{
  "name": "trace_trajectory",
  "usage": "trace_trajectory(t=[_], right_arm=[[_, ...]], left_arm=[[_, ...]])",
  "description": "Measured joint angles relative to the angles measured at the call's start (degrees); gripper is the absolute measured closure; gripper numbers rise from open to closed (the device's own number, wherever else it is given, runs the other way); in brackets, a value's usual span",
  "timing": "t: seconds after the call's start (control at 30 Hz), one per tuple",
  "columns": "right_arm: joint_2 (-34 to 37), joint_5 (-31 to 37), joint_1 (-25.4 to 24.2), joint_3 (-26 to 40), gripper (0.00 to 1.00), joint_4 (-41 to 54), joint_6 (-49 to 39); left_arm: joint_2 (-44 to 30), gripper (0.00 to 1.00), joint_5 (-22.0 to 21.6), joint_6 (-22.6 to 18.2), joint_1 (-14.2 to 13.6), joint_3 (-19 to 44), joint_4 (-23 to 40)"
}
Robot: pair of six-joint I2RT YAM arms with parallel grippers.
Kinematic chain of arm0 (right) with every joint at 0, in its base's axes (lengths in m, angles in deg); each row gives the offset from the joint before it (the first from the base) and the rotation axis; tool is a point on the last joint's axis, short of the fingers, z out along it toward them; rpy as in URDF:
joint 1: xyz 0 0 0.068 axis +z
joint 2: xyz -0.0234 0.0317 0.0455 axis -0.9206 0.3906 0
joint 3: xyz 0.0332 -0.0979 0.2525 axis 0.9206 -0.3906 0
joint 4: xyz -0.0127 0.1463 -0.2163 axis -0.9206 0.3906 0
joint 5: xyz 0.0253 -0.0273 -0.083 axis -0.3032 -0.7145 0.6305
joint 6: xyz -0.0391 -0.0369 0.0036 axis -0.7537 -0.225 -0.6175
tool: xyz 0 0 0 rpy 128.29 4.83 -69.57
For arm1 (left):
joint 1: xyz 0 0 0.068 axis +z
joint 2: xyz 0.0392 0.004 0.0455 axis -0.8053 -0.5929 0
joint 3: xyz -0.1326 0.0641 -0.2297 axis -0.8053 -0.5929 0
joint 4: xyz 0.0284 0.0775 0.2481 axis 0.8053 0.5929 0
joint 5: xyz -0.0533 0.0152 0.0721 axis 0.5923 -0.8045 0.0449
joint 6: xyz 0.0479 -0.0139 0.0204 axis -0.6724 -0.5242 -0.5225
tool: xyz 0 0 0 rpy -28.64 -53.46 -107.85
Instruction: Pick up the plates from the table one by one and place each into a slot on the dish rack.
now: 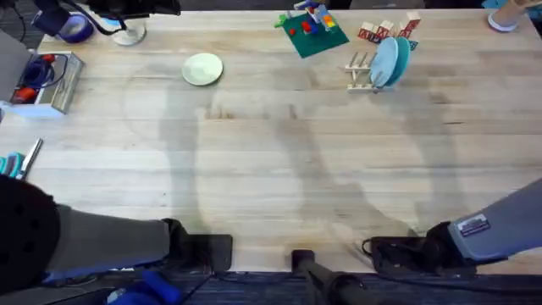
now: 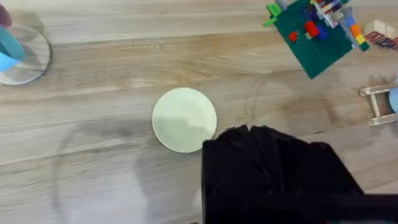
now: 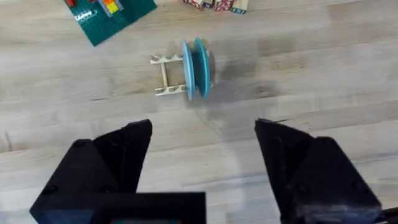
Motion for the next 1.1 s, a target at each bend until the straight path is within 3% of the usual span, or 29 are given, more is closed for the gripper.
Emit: trace_trajectory(t=[0.13,0.27,0.5,0.63,0.83,1.1], right_arm=[[0.0,0.0,0.0,0.0,0.006,0.0,0.0],[0.0,0.0,0.0,0.0,0.005,0.0,0.0],[0.0,0.0,0.0,0.0,0.006,0.0,0.0],[0.0,0.0,0.0,0.0,0.005,0.0,0.0],[0.0,0.0,0.0,0.0,0.005,0.0,0.0],[0.0,0.0,0.0,0.0,0.005,-0.1,0.0]], left_arm=[[-0.1,0.960,0.8,4.0,1.5,0.0,-2.5],[-2.9,0.960,5.3,6.0,4.6,2.5,-1.5],[-14.9,0.960,13.4,6.9,8.2,15.1,8.6],[-19.2,0.961,16.3,5.9,8.2,18.9,11.7],[-22.6,0.961,23.1,0.5,8.2,19.2,14.4],[-27.2,0.961,23.7,-1.9,8.3,19.2,16.9]])
